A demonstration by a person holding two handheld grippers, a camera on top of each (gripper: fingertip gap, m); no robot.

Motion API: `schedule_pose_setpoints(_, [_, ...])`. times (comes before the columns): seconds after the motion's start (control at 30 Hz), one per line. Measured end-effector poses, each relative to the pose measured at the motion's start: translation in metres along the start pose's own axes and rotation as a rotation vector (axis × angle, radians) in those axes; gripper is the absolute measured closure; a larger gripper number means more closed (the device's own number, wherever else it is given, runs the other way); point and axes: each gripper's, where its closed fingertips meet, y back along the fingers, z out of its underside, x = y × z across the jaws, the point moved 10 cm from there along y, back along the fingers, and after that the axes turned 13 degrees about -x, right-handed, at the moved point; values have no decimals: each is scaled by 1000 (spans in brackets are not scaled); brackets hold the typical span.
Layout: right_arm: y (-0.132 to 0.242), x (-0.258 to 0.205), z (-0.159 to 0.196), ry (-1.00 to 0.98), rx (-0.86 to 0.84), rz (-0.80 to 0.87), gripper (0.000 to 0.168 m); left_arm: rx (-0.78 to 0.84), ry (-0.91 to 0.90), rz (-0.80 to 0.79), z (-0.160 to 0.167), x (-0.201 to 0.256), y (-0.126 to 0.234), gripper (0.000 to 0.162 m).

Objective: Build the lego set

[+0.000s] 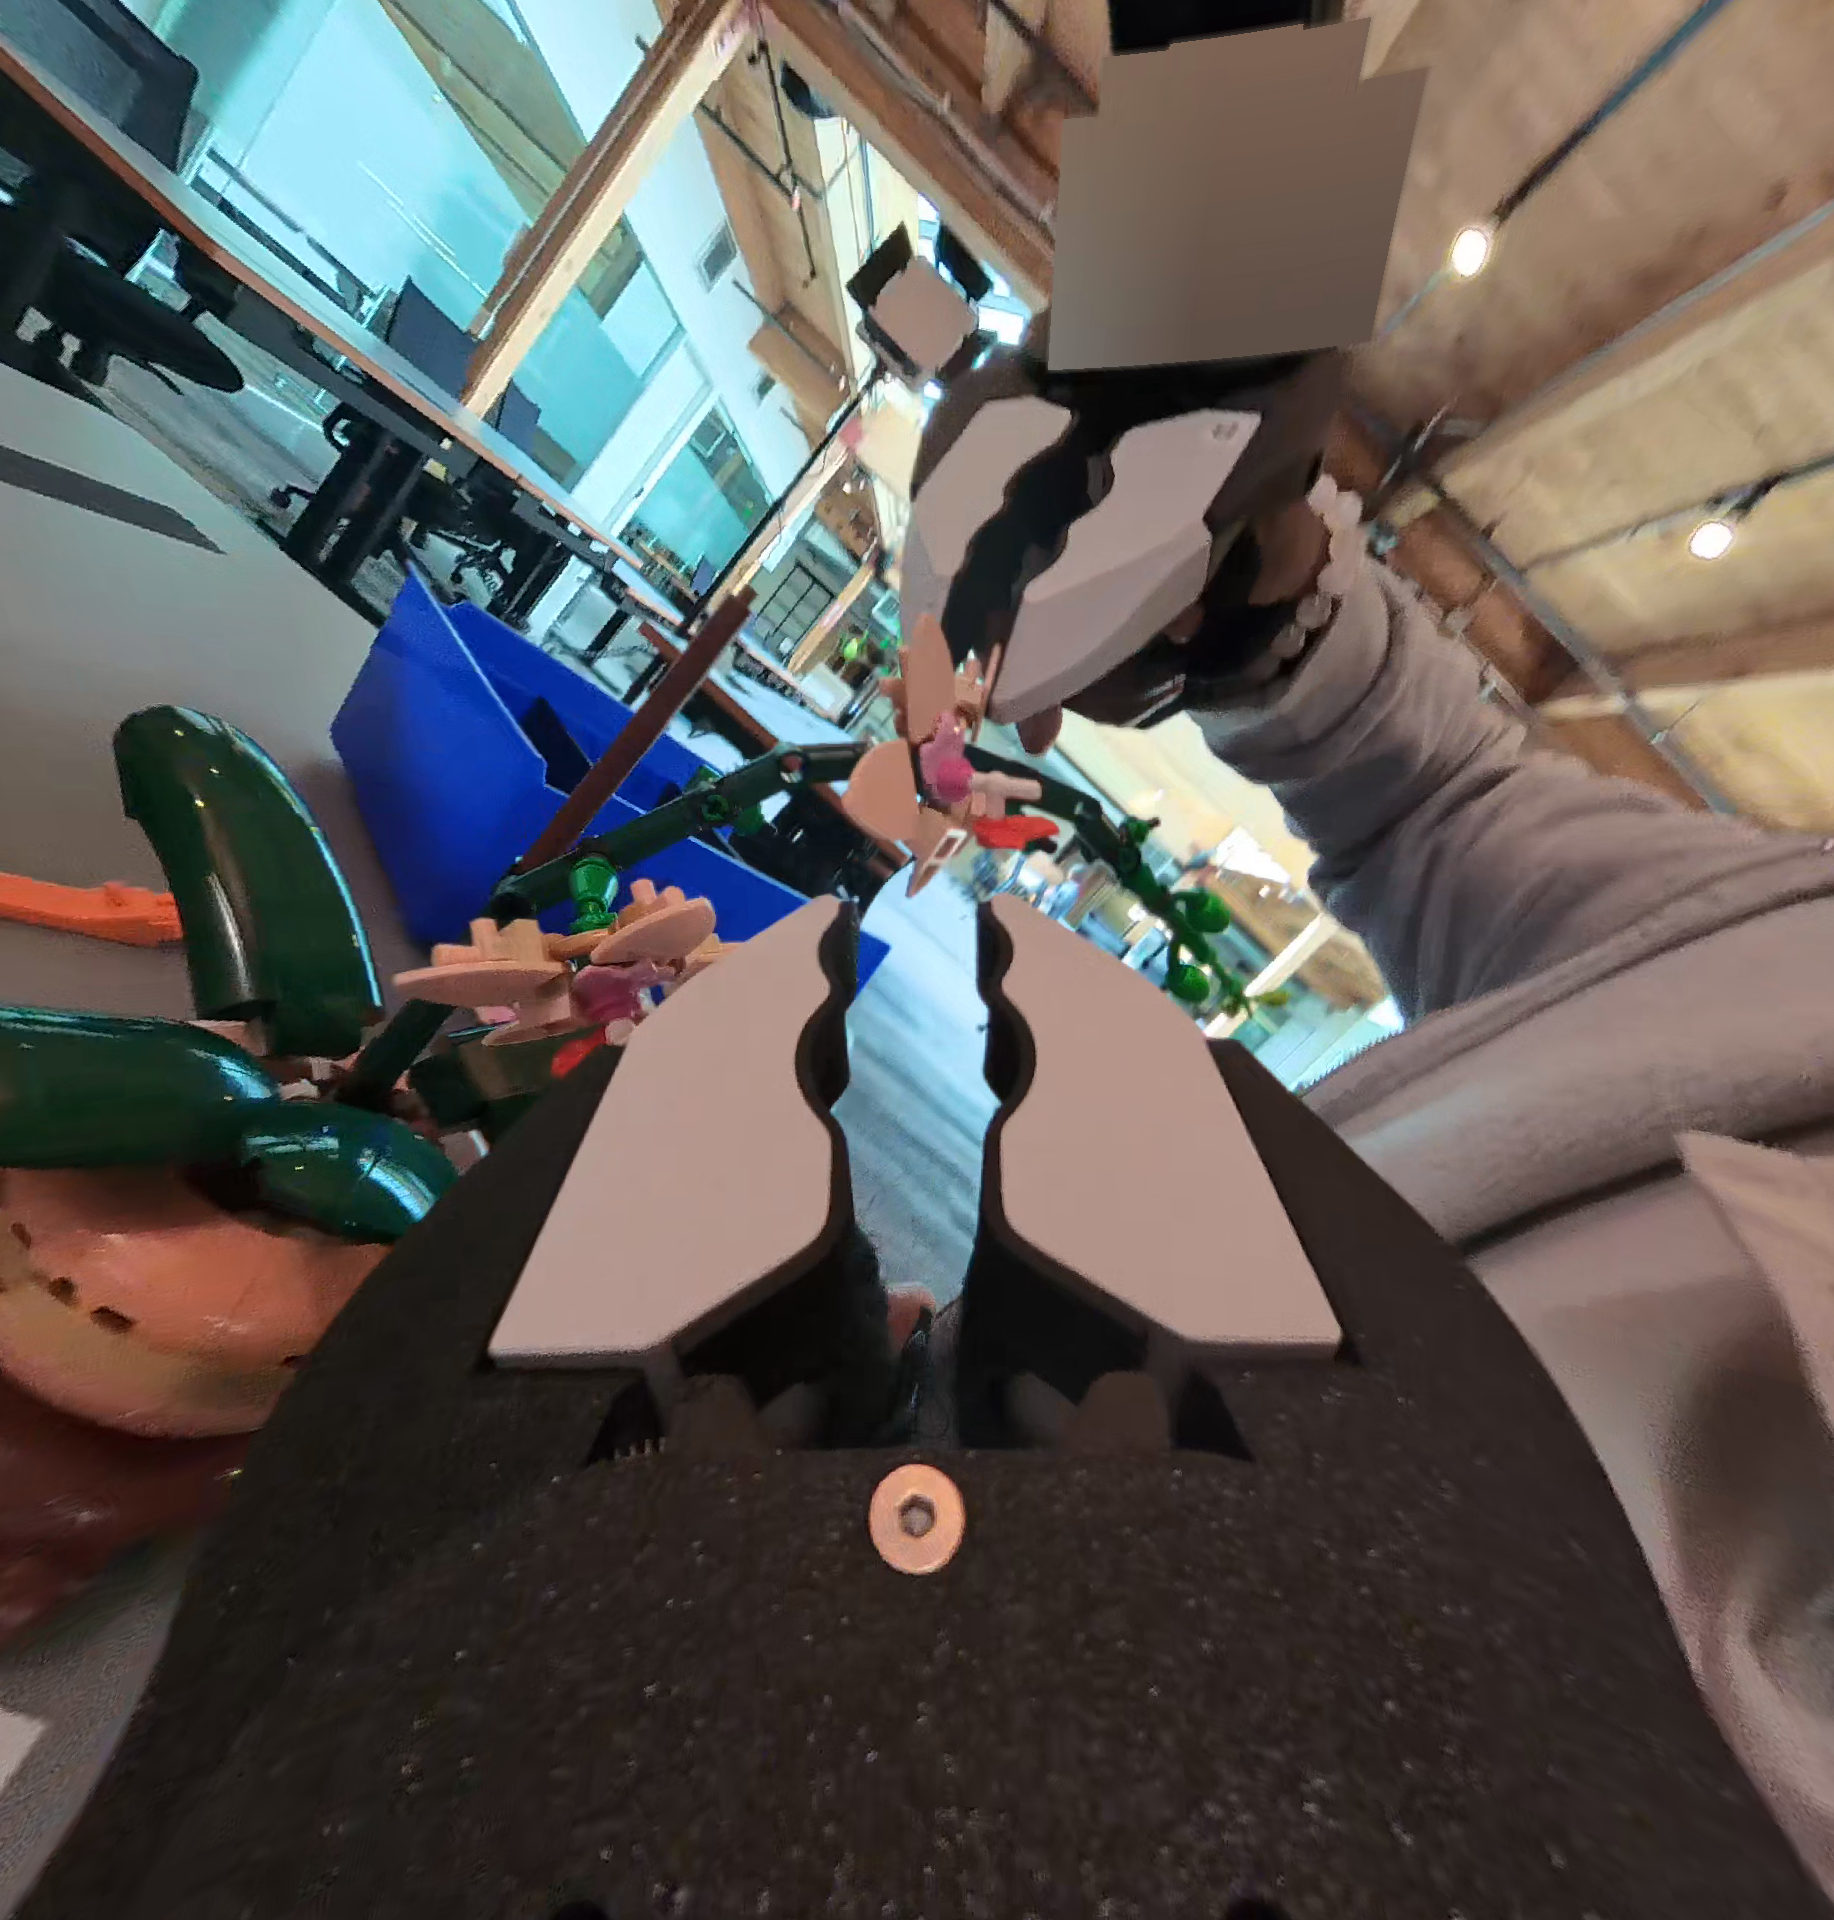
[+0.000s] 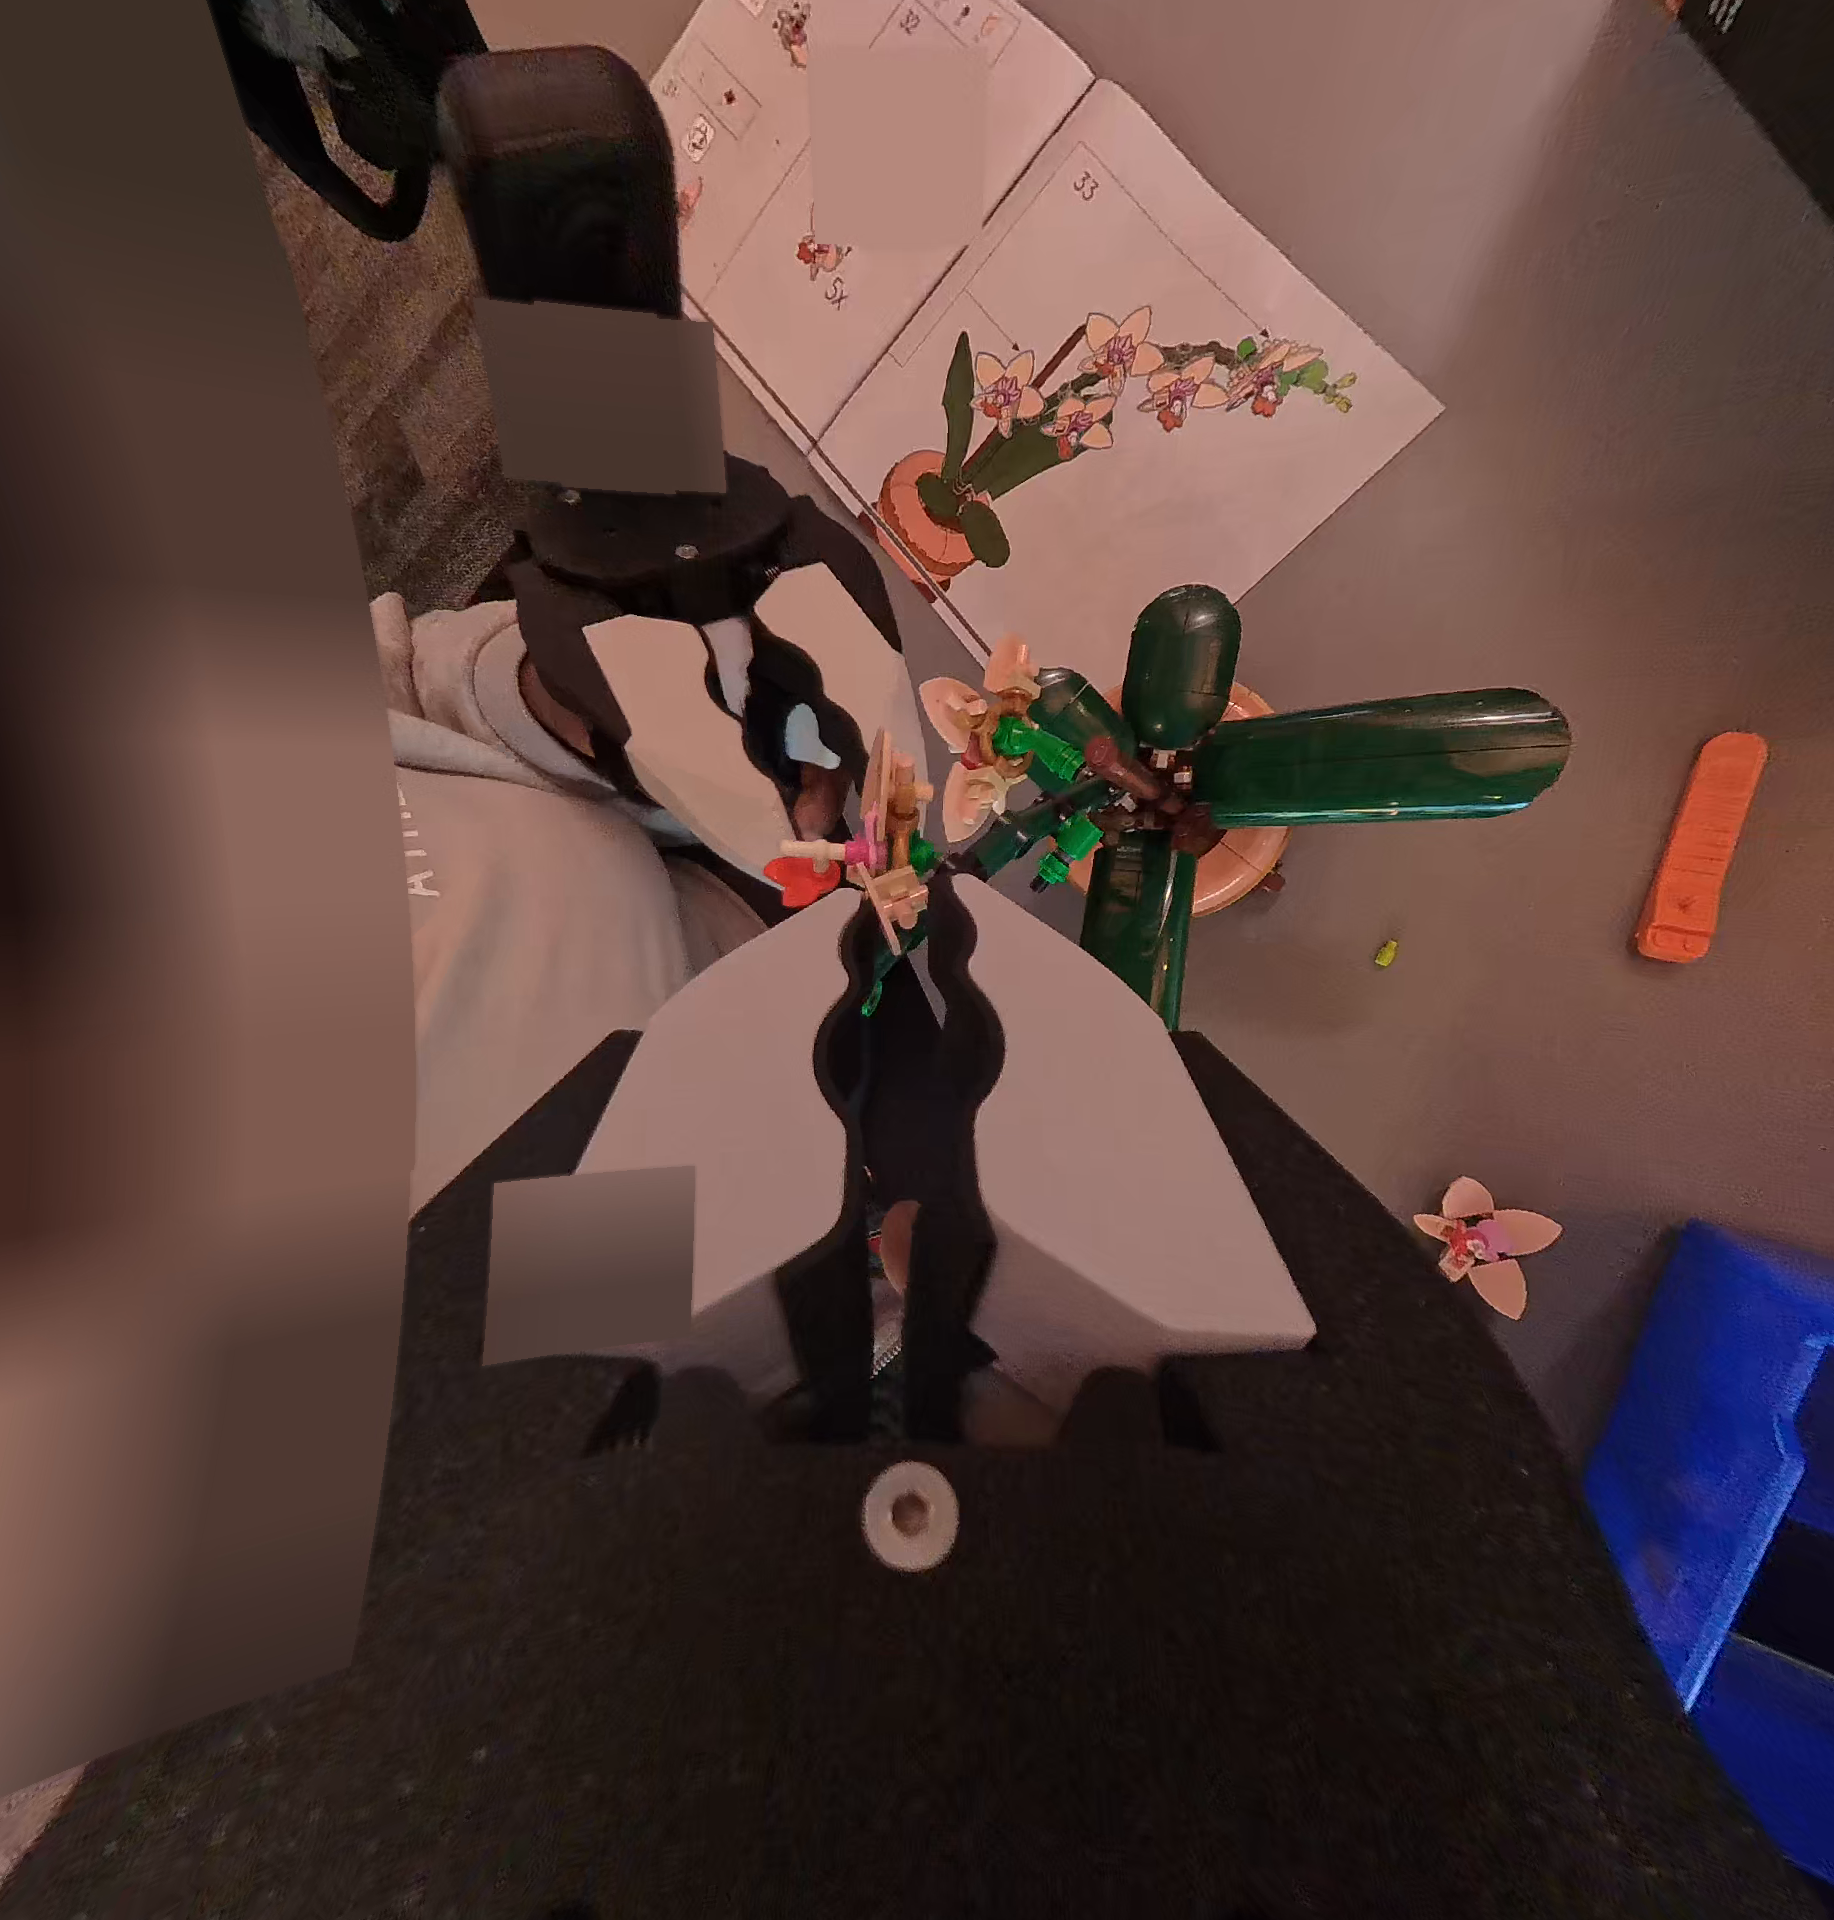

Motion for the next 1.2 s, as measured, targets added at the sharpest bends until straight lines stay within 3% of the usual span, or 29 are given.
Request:
schedule_pose_setpoints(0.17, [2,0,-2,19,-15,25,159,104,45,39,-2,-1,-6,142])
schedule_pose_setpoints(0.73, [6,0,-9,-69,-37,24,159,160,117,135,-2,-9,-2,147])
schedule_pose_setpoints(1.0, [5,-2,-15,-68,-57,52,159,199,322,272,3,-16,-9,145])
schedule_pose_setpoints(1.2, [2,1,-15,-83,-91,81,159,234,298,239,2,-14,-11,145])
